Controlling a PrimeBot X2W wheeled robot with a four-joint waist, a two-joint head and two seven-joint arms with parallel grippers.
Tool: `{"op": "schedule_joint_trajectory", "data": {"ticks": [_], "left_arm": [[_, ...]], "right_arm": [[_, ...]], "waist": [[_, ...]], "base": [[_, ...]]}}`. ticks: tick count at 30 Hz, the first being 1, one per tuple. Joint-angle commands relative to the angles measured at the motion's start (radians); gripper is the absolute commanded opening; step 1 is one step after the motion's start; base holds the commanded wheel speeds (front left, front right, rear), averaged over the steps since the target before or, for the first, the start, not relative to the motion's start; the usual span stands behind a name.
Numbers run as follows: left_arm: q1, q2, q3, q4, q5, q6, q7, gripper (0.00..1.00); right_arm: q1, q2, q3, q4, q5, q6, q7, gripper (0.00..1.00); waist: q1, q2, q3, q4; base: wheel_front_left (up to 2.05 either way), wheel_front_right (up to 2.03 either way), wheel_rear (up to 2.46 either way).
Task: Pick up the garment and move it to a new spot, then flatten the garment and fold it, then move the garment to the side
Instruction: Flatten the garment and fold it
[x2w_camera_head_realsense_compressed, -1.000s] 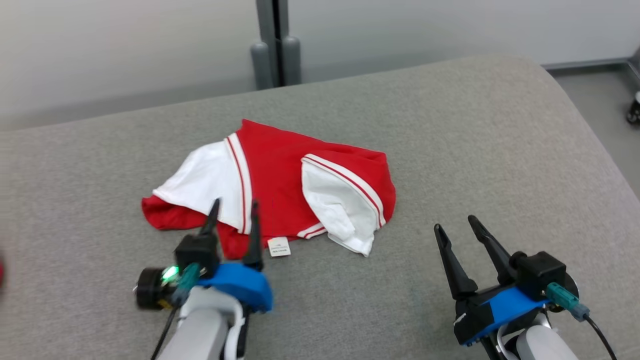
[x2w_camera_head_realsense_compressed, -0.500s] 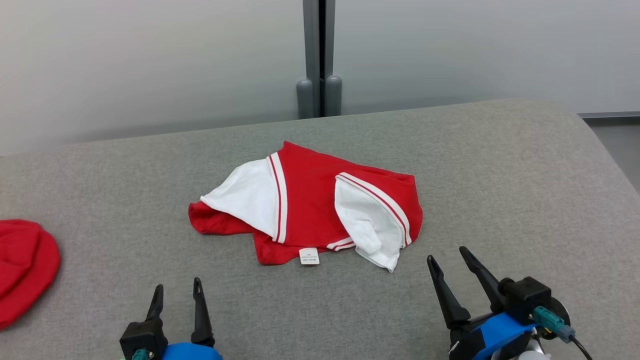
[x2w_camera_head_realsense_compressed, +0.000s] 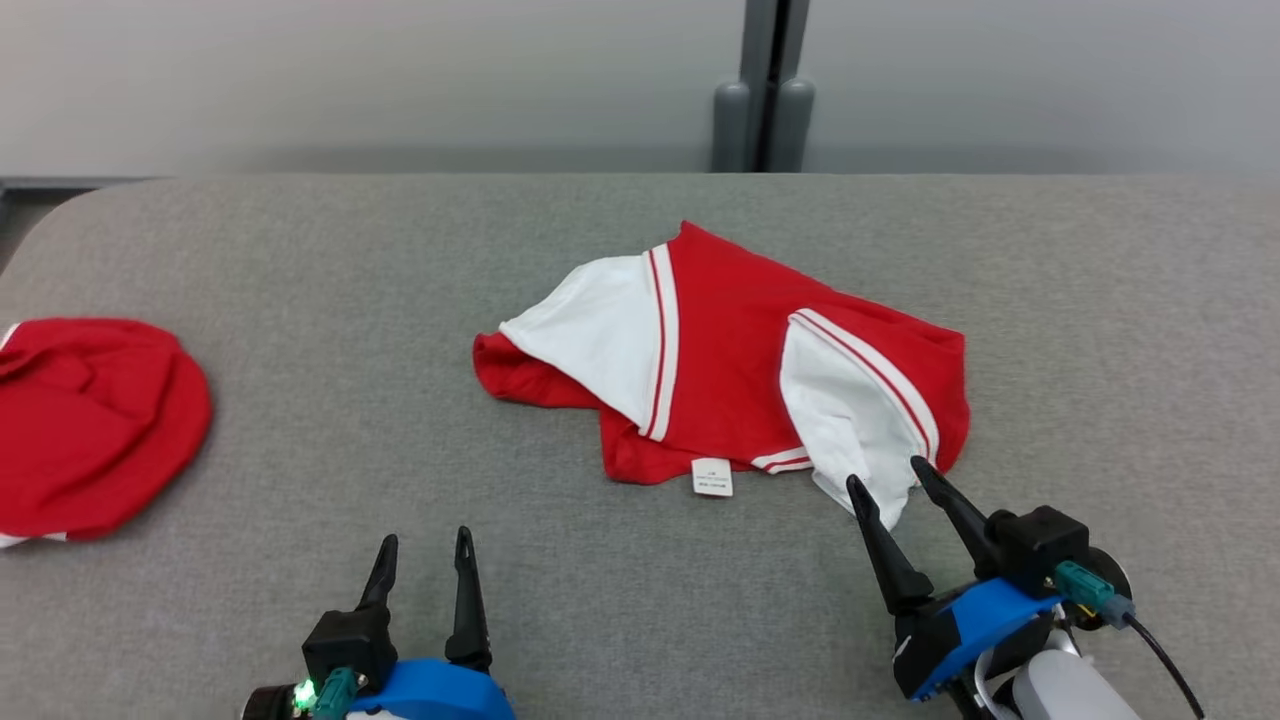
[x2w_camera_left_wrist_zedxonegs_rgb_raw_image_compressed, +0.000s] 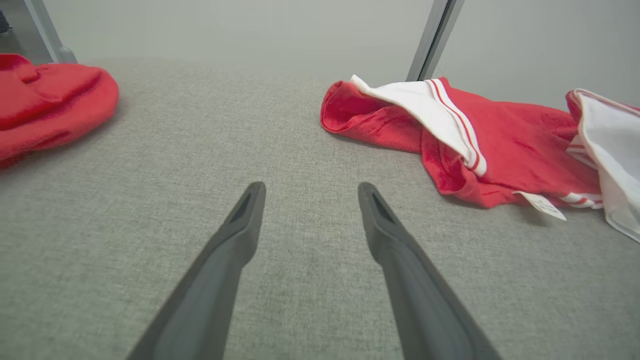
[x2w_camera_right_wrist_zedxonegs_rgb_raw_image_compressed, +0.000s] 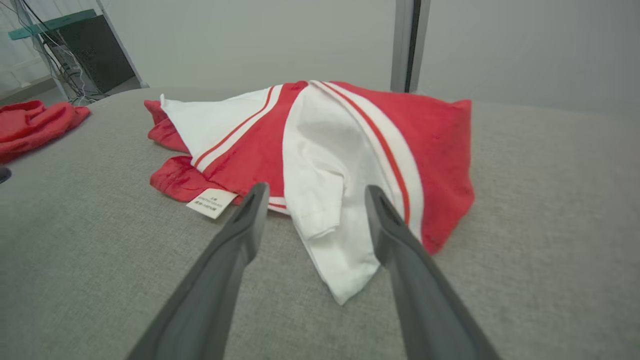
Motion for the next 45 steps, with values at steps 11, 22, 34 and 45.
{"op": "schedule_joint_trajectory", "data": {"ticks": [11, 22, 34, 45], "left_arm": [[-0.052, -0.001, -0.066, -0.013, -0.033, 0.035, -0.003, 1.0], [-0.049, 0.0, -0.076, -0.008, -0.041, 0.034, -0.003, 1.0], [-0.007, 0.0, -0.079, 0.041, -0.059, 0.002, -0.003, 1.0], [0.032, 0.0, -0.104, 0.069, -0.083, -0.016, -0.003, 1.0]], "right_arm": [[-0.114, 0.002, -0.053, 0.152, -0.032, 0.0, -0.001, 0.93], [-0.078, 0.006, -0.063, -0.046, 0.029, 0.0, -0.001, 0.0], [-0.174, -0.086, -0.204, -0.283, 0.085, 0.0, -0.001, 0.0], [-0.357, -0.114, 0.027, -0.337, 0.115, 0.0, -0.001, 0.0]], "waist": [[-0.0001, 0.0001, 0.119, 0.126], [-0.0001, 0.0001, 0.071, 0.058], [-0.0001, 0.0001, -0.045, -0.018], [-0.0001, 0.0001, -0.103, 0.021]], "base": [[0.0, 0.0, 0.0], [0.0, 0.0, 0.0], [0.0, 0.0, 0.0], [0.0, 0.0, 0.0]]}}
